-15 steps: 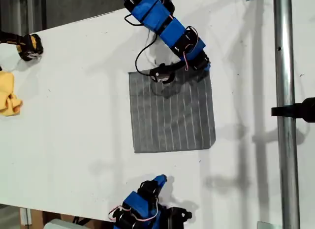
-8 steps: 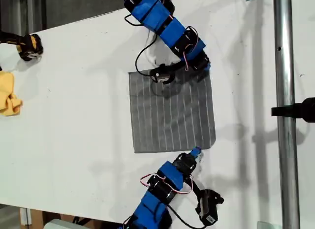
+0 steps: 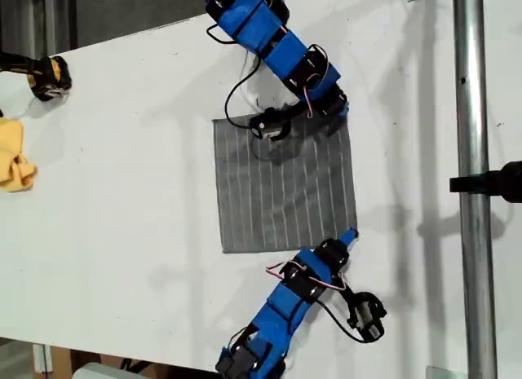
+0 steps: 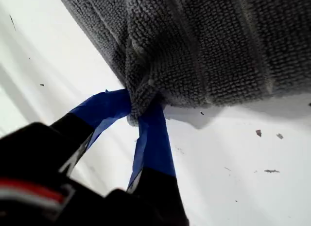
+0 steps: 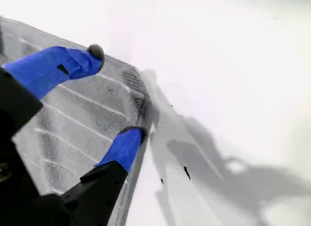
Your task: Grasp corners of a towel and fold twice.
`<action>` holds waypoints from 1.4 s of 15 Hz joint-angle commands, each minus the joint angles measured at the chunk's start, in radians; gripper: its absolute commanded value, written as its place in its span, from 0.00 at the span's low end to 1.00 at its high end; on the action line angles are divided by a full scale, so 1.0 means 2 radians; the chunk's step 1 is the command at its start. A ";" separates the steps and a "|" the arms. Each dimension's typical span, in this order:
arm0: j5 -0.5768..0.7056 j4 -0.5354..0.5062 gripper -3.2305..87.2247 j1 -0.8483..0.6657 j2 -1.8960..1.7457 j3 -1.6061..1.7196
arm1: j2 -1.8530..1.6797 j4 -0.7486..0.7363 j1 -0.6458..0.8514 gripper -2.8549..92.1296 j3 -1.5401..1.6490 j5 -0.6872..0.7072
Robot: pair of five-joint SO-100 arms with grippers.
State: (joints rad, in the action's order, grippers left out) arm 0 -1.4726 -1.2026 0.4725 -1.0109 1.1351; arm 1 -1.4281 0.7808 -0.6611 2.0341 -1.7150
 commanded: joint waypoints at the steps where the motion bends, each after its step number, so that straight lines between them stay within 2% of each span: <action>1: -0.017 -0.028 0.33 -0.017 0.030 -0.064 | -0.008 0.004 0.006 0.03 -0.011 0.003; 3: -0.027 -0.055 0.33 -0.025 0.063 -0.104 | -0.011 0.002 0.004 0.03 -0.012 0.002; 8: -0.057 -0.058 0.30 -0.025 0.134 -0.138 | -0.017 0.008 0.006 0.03 -0.015 0.005; 12: -0.051 -0.018 0.02 -0.033 0.164 -0.137 | -0.021 0.011 0.005 0.03 -0.018 0.005; 16: -0.037 -0.020 0.02 -0.035 0.133 -0.142 | -0.024 0.015 0.008 0.03 -0.021 0.008; 18: -0.044 -0.061 0.02 -0.017 0.096 -0.151 | -0.028 0.071 0.002 0.03 -0.072 0.017; 21: -0.060 -0.087 0.02 0.047 0.035 -0.153 | 0.014 0.178 -0.064 0.03 -0.222 -0.002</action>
State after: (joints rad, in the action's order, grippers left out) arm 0 -1.5769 -1.3530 0.5001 -0.8222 0.8544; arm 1 -1.4174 1.0400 -0.7256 1.7702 -1.7073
